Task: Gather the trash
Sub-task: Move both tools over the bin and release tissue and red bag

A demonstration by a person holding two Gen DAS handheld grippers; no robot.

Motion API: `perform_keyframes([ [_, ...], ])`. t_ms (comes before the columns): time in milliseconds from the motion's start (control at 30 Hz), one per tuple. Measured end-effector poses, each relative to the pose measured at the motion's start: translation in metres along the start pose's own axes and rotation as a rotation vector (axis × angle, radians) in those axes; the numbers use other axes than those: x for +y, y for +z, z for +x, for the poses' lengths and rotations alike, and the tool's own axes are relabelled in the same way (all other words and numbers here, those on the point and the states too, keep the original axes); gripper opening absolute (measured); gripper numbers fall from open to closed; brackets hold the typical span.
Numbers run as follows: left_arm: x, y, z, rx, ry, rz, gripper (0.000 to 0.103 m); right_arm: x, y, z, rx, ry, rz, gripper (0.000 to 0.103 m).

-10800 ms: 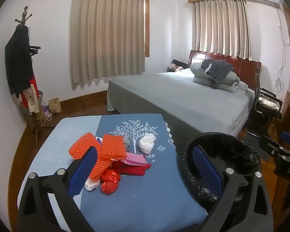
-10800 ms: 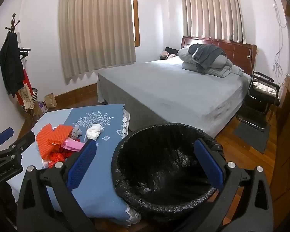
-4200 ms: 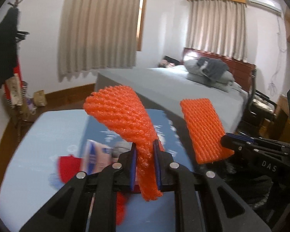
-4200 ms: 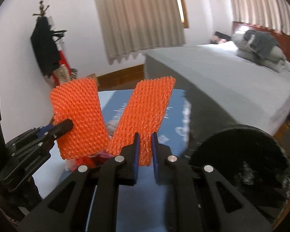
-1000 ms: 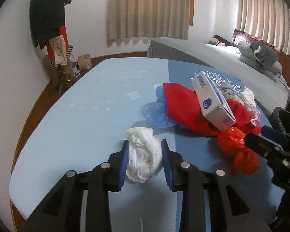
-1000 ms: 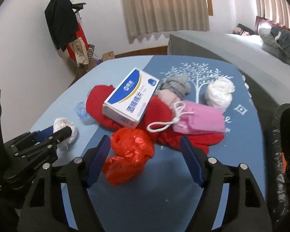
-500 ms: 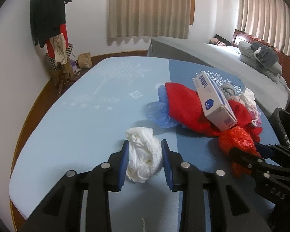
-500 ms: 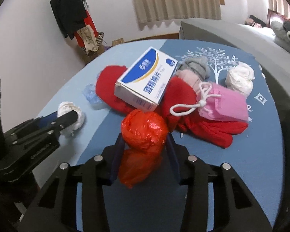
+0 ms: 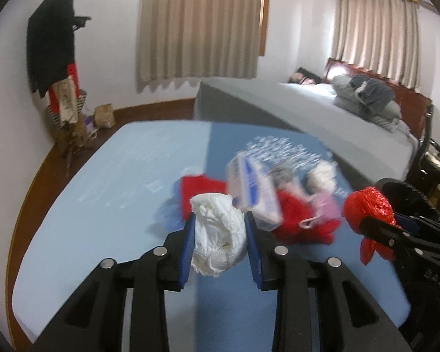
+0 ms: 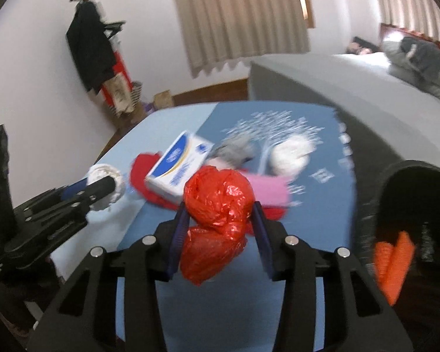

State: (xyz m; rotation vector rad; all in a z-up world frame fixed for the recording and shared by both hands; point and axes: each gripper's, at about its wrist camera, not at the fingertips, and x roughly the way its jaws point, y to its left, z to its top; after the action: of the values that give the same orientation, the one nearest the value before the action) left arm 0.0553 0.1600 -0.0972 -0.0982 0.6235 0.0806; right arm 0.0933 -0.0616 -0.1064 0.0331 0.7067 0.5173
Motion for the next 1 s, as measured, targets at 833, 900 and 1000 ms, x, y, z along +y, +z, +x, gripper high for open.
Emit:
perform_keyframes([
  [833, -0.186, 0.033, 0.029, -0.033, -0.34, 0.176, 0.032, -0.175, -0.02, -0.089, -0.138, -0.37, 0.265, 0.042],
  [900, -0.205, 0.034, 0.035, -0.025, -0.371, 0.196, 0.032, -0.188, -0.025, -0.094, -0.136, -0.397, 0.281, 0.042],
  [1000, -0.228, 0.033, 0.04, -0.015, -0.412, 0.218, 0.032, -0.202, -0.033, -0.099, -0.133, -0.434, 0.301, 0.043],
])
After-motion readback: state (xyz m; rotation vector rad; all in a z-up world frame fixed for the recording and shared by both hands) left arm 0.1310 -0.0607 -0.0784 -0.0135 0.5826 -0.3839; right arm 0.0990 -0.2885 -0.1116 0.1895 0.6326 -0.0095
